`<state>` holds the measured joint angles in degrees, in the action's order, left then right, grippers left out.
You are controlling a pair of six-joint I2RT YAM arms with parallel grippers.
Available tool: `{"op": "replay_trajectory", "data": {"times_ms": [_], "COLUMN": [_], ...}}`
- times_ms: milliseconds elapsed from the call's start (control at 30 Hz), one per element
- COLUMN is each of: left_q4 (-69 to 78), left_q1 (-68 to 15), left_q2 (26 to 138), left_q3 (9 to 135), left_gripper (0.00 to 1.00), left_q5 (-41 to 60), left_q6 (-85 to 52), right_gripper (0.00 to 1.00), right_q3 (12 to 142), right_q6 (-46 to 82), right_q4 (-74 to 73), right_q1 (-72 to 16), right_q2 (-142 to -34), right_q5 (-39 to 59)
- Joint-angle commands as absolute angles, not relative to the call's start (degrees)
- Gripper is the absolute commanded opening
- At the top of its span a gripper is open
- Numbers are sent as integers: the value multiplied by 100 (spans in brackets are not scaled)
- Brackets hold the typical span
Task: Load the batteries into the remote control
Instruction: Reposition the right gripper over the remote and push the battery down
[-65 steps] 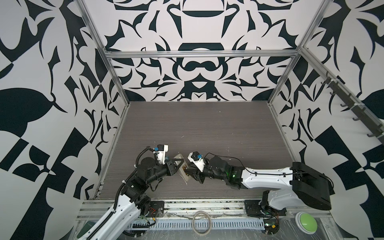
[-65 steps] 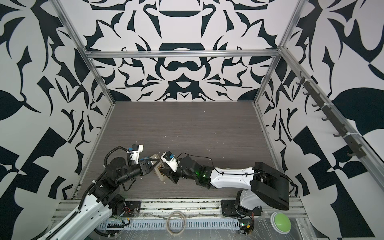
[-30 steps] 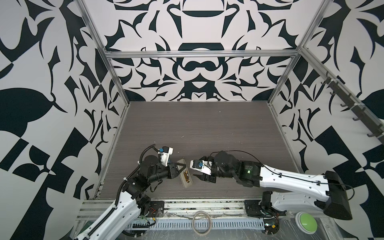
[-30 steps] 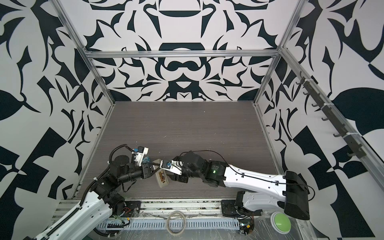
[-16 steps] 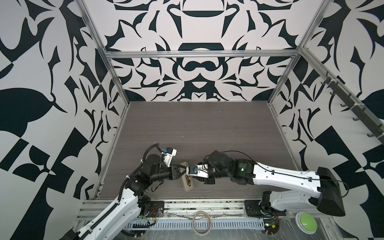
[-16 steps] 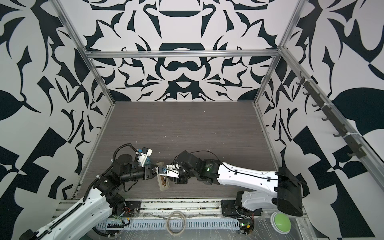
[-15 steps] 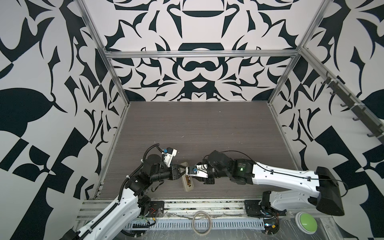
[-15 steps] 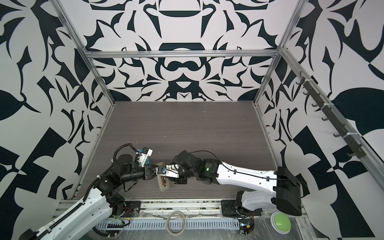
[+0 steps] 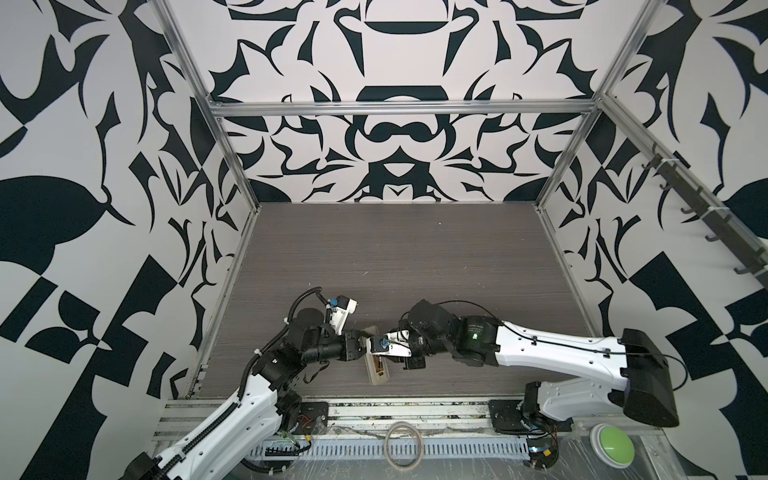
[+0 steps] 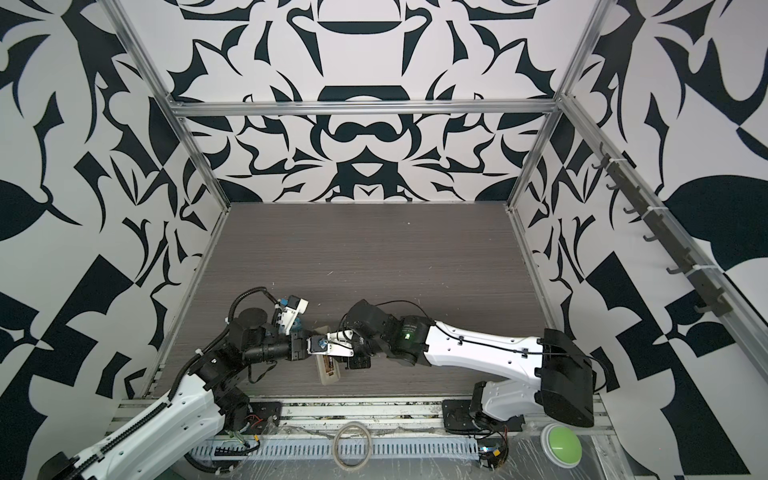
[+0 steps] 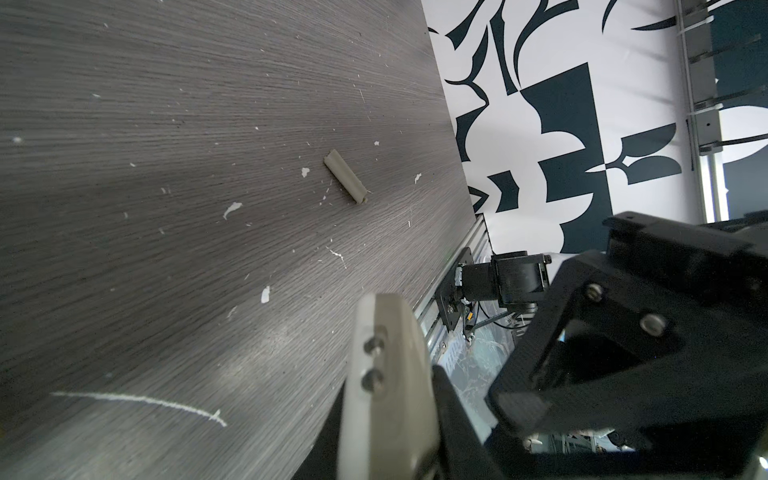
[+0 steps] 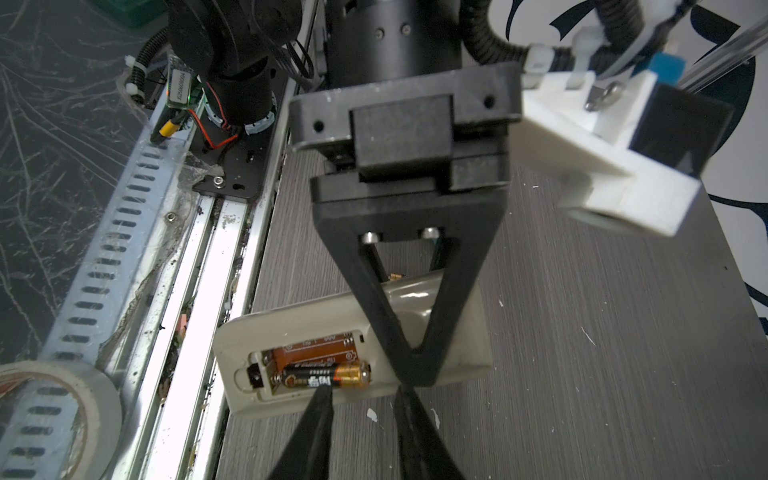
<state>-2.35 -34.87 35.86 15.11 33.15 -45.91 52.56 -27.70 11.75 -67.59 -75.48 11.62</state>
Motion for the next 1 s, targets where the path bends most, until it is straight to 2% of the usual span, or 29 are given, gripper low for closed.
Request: {"op": "replay_trajectory", "data": {"times_ms": [0,967], "left_q4": [-18,0], "left_q1": [-3507,-3524], "left_q2": [3557,3551], "left_q3": [1622,1621], "left_gripper": [0,0], "left_q5": [3455,3435], "left_q6": [-4632,-4632], "right_gripper": [30,24], "right_q3": [5443,5670], "right_q6": [-2852,-2966], "right_q4": [1090,1371], "right_q1": [-6780,-6889], "right_q2": [-7548,-7928], "right_q5": [1206,994]}}
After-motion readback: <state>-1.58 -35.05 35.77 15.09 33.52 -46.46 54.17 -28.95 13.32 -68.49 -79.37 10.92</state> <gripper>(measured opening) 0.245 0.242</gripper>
